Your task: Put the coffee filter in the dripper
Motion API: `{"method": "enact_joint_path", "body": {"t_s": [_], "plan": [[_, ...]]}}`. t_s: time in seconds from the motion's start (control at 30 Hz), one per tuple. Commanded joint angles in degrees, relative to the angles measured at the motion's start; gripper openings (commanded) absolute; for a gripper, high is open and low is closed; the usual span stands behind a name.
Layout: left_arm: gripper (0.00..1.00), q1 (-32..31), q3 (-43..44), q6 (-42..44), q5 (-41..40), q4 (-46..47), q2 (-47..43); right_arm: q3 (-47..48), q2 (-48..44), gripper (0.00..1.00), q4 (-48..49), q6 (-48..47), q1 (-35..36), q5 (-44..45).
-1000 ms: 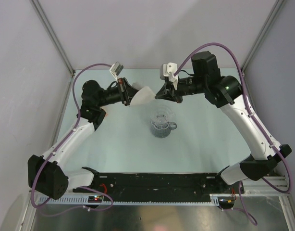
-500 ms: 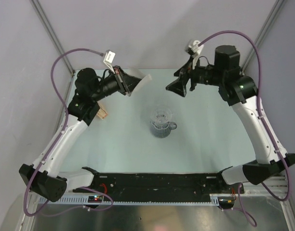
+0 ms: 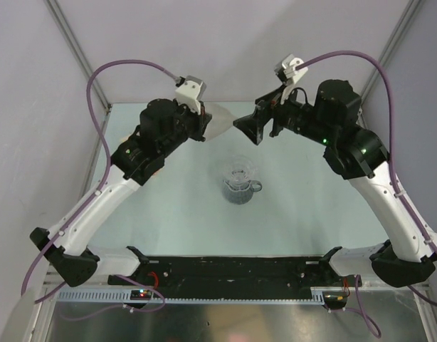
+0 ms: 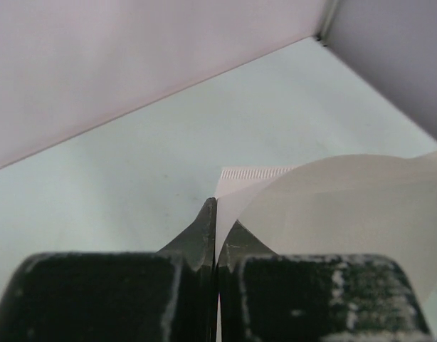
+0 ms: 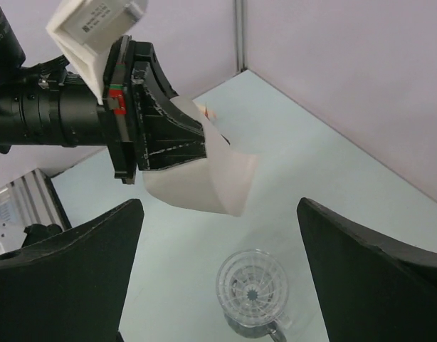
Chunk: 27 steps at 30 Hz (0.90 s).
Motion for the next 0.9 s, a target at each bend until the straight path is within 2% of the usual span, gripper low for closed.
{"method": "enact_joint_path", "body": {"t_s": [0.0, 0.17, 0.53, 0.87], "plan": [[0.00, -2.3, 3.6, 6.8, -10.2, -0.9, 1.0, -0.2, 0.6, 0.97, 1.1, -2.7, 4.1, 11.9], [0.00, -4.3, 3.9, 7.4, -12.8, -0.8, 1.4, -0.5, 2.5, 0.99, 2.4, -0.4, 5.8, 16.1], [0.00, -5.3, 3.6, 6.3, -12.7, 0.1, 1.1, -0.3, 6.8, 0.96, 1.8, 8.3, 5.4, 14.4], [0.00, -6.3, 3.2, 7.1, -12.4, 1.6, 1.1, -0.5, 9.0, 0.82, 2.6, 12.4, 4.4, 10.6]]}}
